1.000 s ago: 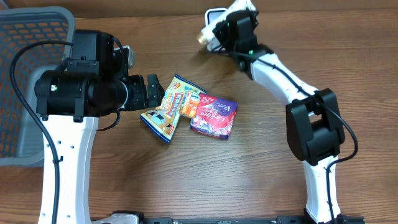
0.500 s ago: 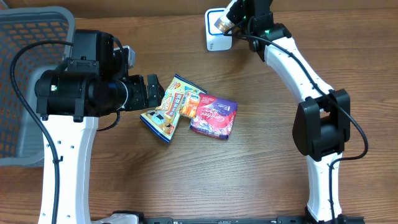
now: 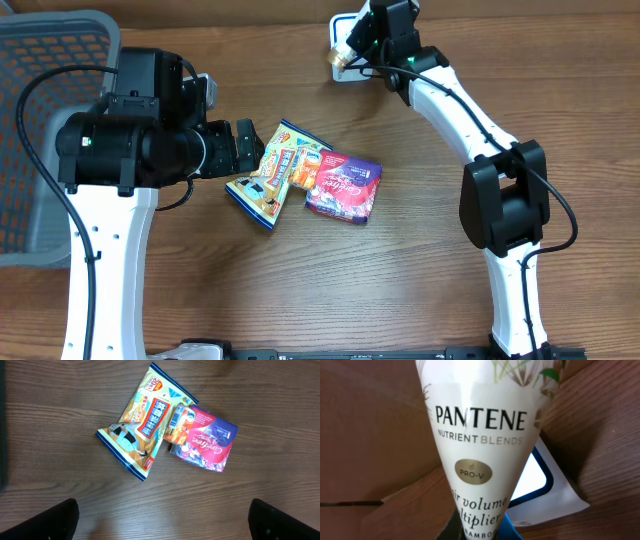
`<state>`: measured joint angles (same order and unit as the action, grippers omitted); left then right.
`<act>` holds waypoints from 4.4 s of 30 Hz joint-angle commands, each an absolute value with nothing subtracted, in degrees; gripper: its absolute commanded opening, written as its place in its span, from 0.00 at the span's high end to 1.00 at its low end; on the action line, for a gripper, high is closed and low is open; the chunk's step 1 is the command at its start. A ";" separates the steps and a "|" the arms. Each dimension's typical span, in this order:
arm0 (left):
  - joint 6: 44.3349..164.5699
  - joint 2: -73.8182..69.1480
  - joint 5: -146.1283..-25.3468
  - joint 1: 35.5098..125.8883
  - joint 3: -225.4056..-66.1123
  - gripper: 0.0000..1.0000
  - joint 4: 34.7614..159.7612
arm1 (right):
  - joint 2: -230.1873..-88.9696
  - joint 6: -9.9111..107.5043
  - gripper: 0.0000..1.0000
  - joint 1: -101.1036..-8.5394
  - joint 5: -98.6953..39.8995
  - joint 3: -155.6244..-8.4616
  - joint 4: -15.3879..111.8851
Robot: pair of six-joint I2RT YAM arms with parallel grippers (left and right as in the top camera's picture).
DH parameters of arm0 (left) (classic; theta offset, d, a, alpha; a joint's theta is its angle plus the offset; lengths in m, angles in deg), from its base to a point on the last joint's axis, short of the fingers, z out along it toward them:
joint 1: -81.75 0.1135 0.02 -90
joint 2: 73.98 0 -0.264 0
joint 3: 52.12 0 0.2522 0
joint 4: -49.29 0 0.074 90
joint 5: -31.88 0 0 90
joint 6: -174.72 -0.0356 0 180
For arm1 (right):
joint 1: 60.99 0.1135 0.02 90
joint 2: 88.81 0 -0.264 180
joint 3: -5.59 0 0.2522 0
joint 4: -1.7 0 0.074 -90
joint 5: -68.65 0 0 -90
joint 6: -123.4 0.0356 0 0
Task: Scan the item barcode
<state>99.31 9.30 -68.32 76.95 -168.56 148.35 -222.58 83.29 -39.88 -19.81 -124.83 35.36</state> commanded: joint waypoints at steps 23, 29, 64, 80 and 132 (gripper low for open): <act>98.87 9.30 -67.73 76.84 -168.67 0.00 148.24 | -205.79 80.71 0.96 -70.63 -20.58 -126.42 61.94; 98.87 9.30 -67.75 76.84 -168.67 0.00 148.24 | -208.20 80.71 0.96 -86.24 -18.33 -125.24 75.41; 98.87 9.30 -67.75 76.84 -168.67 0.00 148.24 | -214.54 63.31 0.32 -106.11 -12.49 -118.27 65.99; 98.87 9.30 -67.75 76.84 -168.67 0.00 148.26 | -208.31 46.22 0.10 -93.28 -69.45 -126.51 82.25; 98.87 9.30 -67.73 76.84 -168.67 0.00 148.24 | -207.67 50.96 0.96 -43.23 -46.96 -99.58 78.55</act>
<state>99.31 9.30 -68.32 76.95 -168.56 148.35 -208.57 50.44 -40.52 -49.34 -95.28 76.98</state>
